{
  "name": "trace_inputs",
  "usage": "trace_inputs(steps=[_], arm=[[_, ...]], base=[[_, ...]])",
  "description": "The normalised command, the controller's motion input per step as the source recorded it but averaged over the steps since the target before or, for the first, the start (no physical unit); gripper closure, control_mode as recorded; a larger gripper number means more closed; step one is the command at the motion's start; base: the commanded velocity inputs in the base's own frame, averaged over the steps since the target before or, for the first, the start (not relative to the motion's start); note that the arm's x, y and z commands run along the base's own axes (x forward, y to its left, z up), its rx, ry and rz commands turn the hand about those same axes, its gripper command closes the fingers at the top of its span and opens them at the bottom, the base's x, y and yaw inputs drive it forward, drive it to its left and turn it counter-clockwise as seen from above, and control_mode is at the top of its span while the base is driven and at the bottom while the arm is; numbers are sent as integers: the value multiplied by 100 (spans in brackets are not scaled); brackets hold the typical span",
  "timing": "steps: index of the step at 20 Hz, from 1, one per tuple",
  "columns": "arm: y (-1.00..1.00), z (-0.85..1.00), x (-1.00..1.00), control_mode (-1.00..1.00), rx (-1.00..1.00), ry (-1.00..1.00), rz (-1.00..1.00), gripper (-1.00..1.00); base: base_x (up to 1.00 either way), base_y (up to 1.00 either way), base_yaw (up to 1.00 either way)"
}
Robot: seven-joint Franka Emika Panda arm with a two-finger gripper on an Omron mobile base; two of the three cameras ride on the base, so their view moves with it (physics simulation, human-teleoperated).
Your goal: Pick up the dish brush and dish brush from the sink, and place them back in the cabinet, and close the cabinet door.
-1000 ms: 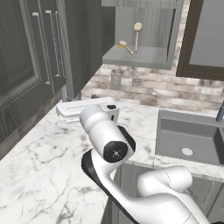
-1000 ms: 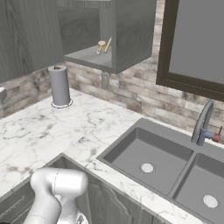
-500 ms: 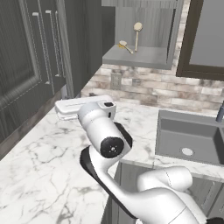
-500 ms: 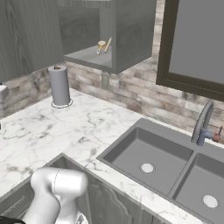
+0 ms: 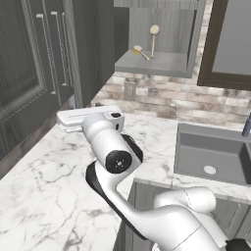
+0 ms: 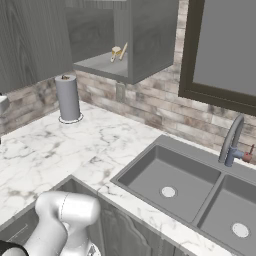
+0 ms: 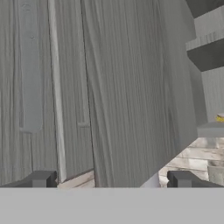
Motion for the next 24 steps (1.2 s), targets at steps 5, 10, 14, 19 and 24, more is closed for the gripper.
trace_inputs(steps=[5,10,14,19,24], arm=[[1,-9,19,-100,0,-1,0,-100],[0,-12,22,-100,0,-1,0,-100],[0,-6,16,-100,0,0,0,-100],[9,-2,4,-100,0,0,0,-100],[12,0,3,-100,0,0,0,-100]], base=[[0,0,0],[0,0,0],[0,0,0],[0,0,0],[0,0,0]])
